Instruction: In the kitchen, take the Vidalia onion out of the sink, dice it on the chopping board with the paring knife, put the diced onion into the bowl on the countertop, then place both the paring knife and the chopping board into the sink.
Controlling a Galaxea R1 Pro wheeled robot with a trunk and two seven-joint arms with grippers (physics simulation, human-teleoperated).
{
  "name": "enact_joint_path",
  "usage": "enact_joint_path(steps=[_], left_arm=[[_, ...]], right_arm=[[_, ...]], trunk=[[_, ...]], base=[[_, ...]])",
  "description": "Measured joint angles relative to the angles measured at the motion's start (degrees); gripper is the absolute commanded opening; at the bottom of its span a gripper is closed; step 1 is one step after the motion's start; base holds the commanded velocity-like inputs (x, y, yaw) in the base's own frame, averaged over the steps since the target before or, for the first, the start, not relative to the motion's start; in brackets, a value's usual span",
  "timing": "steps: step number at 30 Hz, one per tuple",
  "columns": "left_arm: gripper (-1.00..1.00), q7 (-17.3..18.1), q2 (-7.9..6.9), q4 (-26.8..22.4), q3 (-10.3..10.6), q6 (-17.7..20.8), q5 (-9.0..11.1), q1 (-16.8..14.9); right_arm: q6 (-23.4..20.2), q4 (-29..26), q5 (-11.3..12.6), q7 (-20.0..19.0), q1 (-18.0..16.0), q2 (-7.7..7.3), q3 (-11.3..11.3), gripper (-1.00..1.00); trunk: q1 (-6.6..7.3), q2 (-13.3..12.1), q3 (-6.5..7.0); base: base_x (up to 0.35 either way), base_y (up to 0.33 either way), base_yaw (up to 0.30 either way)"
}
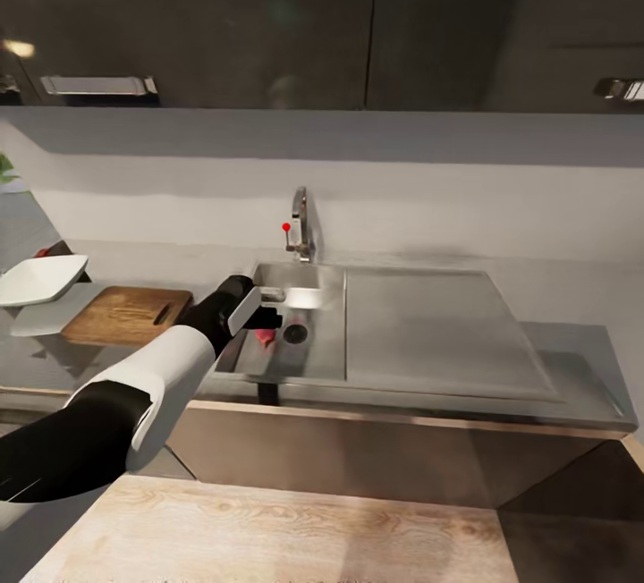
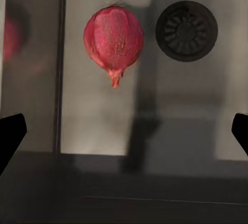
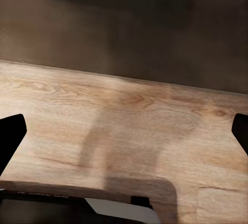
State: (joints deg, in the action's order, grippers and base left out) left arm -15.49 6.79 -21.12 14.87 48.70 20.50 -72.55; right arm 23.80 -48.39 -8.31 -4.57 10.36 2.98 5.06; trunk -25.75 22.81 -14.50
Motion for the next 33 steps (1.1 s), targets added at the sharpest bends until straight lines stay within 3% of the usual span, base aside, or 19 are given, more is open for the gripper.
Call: enact_joint_path(steps=[33], left_arm=[[1.00,0.1,0.00,0.0,0.0,0.0,0.0,0.4]], right_arm=[[0.0,0.0,0.0,0.0,0.0,0.00,0.0,1.00]], trunk=[[0.01,0.0,-2.75]], base=[[0.123,-0.130,0.083]])
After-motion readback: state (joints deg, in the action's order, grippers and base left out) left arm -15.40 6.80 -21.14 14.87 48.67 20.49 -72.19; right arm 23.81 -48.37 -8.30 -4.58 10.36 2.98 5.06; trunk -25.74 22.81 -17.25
